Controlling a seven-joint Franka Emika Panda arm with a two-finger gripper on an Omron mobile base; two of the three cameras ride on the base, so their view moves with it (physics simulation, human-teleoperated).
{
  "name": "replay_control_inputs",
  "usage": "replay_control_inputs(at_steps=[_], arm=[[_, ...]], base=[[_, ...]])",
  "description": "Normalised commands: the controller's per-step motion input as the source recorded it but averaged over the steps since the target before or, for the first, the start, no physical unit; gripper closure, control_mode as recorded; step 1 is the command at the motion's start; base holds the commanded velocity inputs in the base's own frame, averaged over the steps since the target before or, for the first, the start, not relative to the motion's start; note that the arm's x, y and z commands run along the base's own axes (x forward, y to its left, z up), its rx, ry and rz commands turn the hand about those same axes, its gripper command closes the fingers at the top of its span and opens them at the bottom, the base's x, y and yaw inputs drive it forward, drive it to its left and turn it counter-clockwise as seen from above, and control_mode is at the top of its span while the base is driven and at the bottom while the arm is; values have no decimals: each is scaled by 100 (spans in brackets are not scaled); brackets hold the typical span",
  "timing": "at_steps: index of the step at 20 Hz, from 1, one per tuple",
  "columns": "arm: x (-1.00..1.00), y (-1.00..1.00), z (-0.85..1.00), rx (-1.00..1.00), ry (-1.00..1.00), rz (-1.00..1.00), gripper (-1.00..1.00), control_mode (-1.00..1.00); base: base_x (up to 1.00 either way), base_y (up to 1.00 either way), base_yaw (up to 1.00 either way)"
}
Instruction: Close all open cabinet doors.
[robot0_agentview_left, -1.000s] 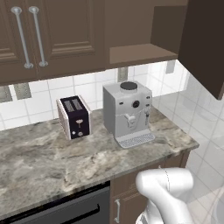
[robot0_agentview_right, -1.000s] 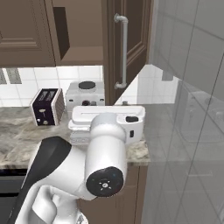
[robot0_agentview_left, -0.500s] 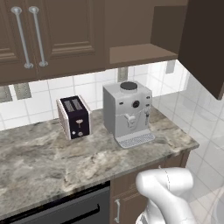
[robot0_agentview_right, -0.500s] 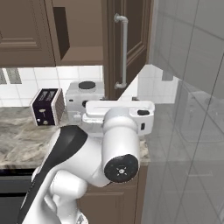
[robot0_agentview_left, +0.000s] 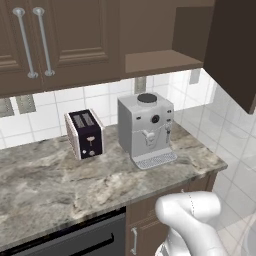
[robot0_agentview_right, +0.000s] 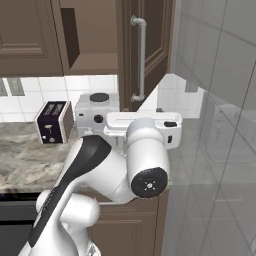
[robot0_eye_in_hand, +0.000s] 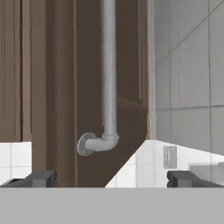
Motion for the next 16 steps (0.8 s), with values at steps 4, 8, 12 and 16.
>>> replay_control_inputs(at_steps=[4, 8, 12, 16], arm=[[30, 24, -8, 0, 0, 0, -100, -100], [34, 40, -6, 0, 0, 0, -100, -100], [35, 31, -1, 0, 0, 0, -100, -100], [39, 13, 0, 0, 0, 0, -100, -100]], base=[[0, 0, 0], [0, 0, 0], [0, 0, 0], [0, 0, 0]])
